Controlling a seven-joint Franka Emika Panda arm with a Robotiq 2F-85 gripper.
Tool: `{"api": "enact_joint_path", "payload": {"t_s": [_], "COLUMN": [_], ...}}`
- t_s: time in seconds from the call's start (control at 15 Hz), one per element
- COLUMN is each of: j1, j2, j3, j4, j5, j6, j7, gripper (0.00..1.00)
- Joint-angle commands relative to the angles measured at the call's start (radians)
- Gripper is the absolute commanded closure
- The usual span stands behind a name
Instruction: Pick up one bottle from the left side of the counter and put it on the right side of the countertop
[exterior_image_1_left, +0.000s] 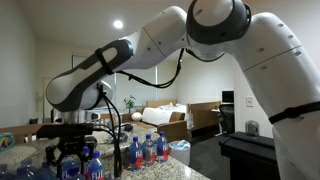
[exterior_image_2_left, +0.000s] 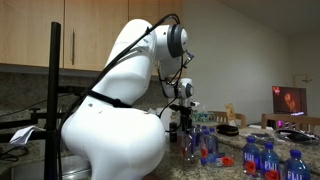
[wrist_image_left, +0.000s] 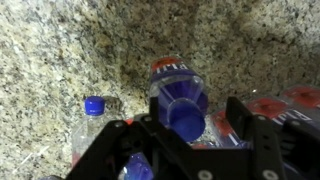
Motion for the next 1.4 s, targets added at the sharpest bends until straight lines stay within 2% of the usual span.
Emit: {"api": "enact_joint_path", "payload": {"t_s": [0.0,0.07,0.13,0.2,0.27,0.4,0.47,0.93,1.33], "j1": [0.012,0.012,0.012,0.01,0.01,0.01,0.01,0.009,0.009], "j2": [0.023,0.028,0.033,0.038,0.041,0.046,0.049,0.002,-0.159], "j3": [-0.024,-0.028,-0.03,-0.029,-0.03,-0.029,-0.029,-0.026,-0.013], "j4": [0.039,0.046,0.053,0.061,0.069,0.08,0.086,0.054,-0.021], "j5": [0.004,0.002,0.003,0.007,0.006,0.008,0.008,-0.002,-0.051], "j6": [-0.066,-0.075,-0.085,-0.093,-0.1,-0.108,-0.114,-0.133,-0.222], "j7": [0.041,0.043,0.039,0.03,0.026,0.019,0.015,-0.012,-0.135], "gripper": [0.61,0.66,0.56,0.57,0.81,0.83,0.9,0.88,0.88]}}
